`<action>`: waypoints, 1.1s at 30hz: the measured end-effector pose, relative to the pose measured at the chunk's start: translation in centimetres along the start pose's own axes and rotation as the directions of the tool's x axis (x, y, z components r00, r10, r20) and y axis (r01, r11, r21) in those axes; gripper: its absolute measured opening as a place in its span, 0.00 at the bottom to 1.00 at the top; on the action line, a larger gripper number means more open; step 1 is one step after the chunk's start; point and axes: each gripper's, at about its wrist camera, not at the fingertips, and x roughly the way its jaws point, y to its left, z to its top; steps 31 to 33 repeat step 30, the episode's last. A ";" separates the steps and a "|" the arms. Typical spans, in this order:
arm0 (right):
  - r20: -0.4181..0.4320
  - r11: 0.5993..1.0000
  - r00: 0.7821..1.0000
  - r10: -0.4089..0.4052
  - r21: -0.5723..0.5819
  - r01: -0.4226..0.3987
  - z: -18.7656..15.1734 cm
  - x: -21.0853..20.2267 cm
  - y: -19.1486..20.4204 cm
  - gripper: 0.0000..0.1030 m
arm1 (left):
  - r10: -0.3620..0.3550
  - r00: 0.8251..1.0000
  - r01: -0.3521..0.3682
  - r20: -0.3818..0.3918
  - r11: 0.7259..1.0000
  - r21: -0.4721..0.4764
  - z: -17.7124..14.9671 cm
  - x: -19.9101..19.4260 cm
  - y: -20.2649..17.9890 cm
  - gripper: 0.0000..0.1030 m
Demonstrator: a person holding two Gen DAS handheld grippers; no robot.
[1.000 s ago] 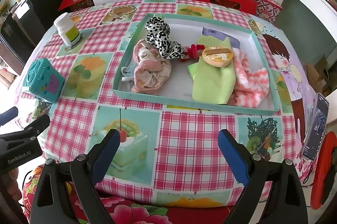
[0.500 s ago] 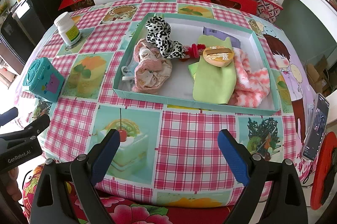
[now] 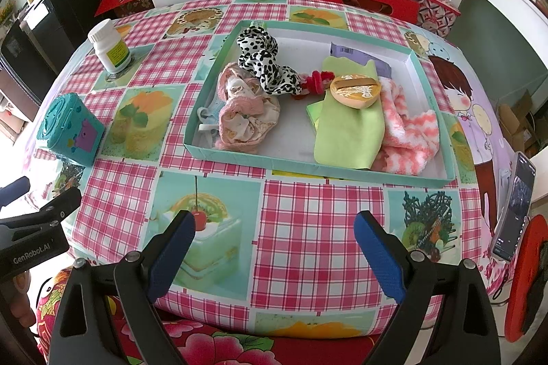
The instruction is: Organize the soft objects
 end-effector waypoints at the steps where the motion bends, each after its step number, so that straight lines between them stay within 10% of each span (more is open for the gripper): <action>1: 0.000 1.000 1.000 0.000 0.000 0.000 0.0 0.0 0.0 0.91 | 0.000 1.000 0.000 -0.001 1.000 -0.001 0.0 0.0 0.0 1.00; 33: 0.000 1.000 1.000 0.000 -0.006 0.000 -0.1 0.1 0.0 0.91 | -0.020 1.000 0.020 -0.004 1.000 -0.019 0.0 0.0 0.3 1.00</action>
